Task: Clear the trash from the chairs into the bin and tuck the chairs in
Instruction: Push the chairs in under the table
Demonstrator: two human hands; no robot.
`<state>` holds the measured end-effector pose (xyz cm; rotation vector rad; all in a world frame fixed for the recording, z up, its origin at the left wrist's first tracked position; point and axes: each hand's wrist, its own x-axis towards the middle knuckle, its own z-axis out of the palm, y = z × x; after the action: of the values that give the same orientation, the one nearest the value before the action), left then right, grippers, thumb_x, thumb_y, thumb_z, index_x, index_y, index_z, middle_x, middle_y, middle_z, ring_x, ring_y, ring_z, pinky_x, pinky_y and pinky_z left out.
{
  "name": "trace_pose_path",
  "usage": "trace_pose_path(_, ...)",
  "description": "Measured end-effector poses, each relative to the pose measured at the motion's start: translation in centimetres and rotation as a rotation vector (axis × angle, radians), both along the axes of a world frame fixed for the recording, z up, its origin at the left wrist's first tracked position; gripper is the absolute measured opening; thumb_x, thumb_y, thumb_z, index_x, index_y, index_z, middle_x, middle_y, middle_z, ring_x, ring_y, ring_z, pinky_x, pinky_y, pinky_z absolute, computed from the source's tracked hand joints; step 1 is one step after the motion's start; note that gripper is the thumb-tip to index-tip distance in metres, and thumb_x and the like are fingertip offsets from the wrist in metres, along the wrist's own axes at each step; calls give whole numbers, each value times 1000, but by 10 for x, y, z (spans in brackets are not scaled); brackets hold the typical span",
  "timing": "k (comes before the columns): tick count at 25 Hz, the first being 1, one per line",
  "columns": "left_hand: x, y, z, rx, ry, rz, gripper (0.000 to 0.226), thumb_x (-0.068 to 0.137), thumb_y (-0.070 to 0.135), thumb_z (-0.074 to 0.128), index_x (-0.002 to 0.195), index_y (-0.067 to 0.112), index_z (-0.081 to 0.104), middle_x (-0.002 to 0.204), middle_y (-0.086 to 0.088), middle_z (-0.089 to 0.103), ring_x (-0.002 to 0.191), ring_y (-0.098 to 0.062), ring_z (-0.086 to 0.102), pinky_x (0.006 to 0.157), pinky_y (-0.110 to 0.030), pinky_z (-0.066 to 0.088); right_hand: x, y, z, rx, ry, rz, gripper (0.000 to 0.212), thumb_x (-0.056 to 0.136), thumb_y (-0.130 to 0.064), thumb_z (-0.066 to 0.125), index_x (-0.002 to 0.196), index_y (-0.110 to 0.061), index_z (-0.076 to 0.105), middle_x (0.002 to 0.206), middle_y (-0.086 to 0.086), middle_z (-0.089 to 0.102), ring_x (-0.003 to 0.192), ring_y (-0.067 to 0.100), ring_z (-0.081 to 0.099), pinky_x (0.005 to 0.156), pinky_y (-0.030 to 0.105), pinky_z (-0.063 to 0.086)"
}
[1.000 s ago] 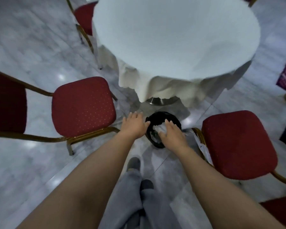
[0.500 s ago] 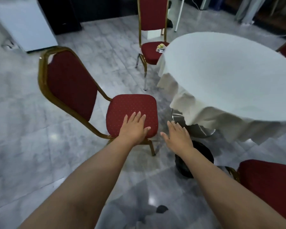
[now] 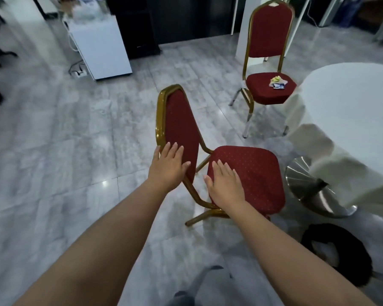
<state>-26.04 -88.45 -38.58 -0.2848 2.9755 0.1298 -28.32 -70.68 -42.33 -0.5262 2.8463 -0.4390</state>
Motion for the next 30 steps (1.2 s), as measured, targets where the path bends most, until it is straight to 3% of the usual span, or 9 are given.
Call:
trace_pose_path(10,-119,-137,19,-40,97,-34,57,105,43,13,157,19,7,165,0,2,151,-21,-6,122,-47,-4,-101,-155,10,-94,55,-17,61,104,-47,20,157,-16,16,165,2,14,153,18,6,124,39,2)
trace_pose_path(14,-171,-164,27,27,97,-151,58,104,44,13,157,22,3,165,4,-2,151,-18,-7,122,-42,-3,-135,-191,21,-130,70,-33,61,104,-47,16,157,-18,17,165,-1,16,153,15,6,124,37,1)
trace_pose_path(19,-238,-193,26,140,20,-341,56,104,45,15,157,25,13,164,7,5,151,-11,-4,123,-40,-3,-162,-230,31,-122,104,-107,65,102,-54,15,157,-19,17,165,-1,16,152,12,5,124,35,-2)
trace_pose_path(25,-294,-212,24,227,-23,-652,53,105,43,18,152,21,31,162,2,19,151,-14,7,122,-39,3,-164,-262,31,-79,162,-394,64,102,-53,20,157,-20,18,164,2,21,151,18,15,123,36,5)
trace_pose_path(30,-306,-218,17,311,-1,-818,53,106,40,19,150,18,35,161,-3,26,151,-19,11,122,-38,9,-155,-297,32,-5,205,-688,78,94,-56,-1,156,-14,21,163,5,23,151,20,16,123,37,10)
